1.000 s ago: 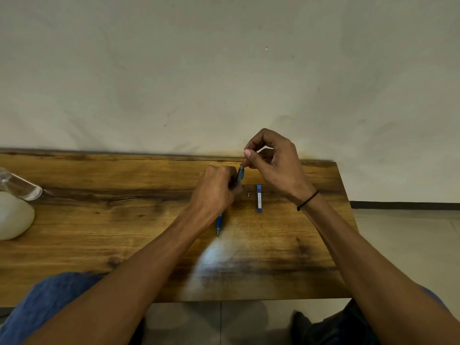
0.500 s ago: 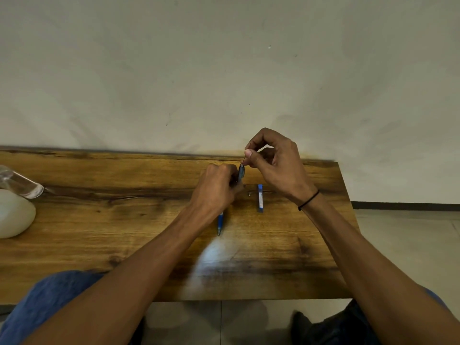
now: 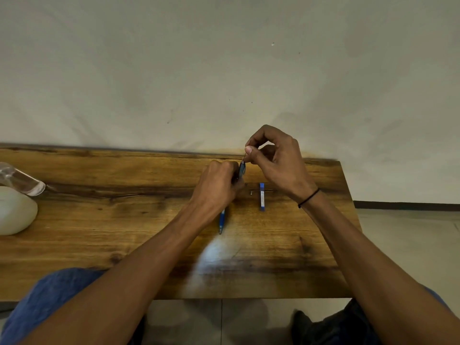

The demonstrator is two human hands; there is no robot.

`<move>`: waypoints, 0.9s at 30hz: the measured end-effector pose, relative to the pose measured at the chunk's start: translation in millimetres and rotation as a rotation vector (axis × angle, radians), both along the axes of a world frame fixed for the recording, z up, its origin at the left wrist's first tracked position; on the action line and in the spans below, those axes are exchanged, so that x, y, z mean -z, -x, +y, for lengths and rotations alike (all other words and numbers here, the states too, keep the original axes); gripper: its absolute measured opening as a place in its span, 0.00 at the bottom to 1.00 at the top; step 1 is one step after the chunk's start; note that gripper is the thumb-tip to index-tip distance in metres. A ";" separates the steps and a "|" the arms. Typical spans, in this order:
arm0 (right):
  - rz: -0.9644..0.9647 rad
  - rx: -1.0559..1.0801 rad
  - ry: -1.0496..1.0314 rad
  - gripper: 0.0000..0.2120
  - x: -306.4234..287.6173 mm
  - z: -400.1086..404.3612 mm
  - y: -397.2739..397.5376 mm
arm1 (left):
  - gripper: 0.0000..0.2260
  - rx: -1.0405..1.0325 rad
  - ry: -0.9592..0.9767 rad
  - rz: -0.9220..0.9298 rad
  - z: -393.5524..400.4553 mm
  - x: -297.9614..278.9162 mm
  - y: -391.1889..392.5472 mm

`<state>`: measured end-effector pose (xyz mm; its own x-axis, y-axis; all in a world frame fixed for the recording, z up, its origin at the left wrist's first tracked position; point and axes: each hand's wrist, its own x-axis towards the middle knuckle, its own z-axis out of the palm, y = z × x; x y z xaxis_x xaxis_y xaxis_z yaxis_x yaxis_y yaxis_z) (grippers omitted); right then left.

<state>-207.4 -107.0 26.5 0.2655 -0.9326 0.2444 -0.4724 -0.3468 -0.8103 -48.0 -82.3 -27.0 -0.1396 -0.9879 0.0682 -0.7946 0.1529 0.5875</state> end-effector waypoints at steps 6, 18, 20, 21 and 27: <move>0.018 0.002 0.001 0.02 -0.2 -0.1 0.0 | 0.07 -0.003 -0.016 0.007 -0.4 -0.6 0.0; 0.046 0.029 -0.018 0.02 2.4 -2.2 -0.2 | 0.09 0.008 -0.031 0.011 1.1 -2.9 -1.0; 0.044 0.033 -0.027 0.02 3.2 -2.6 -0.7 | 0.09 0.008 -0.035 0.009 1.4 -3.4 -1.6; 0.044 0.034 -0.029 0.02 3.7 -2.8 -1.0 | 0.09 0.008 -0.039 0.009 1.4 -3.5 -2.0; 0.042 0.041 -0.027 0.03 5.9 -4.5 -1.7 | 0.06 -0.005 -0.031 -0.010 -0.5 -1.4 -2.6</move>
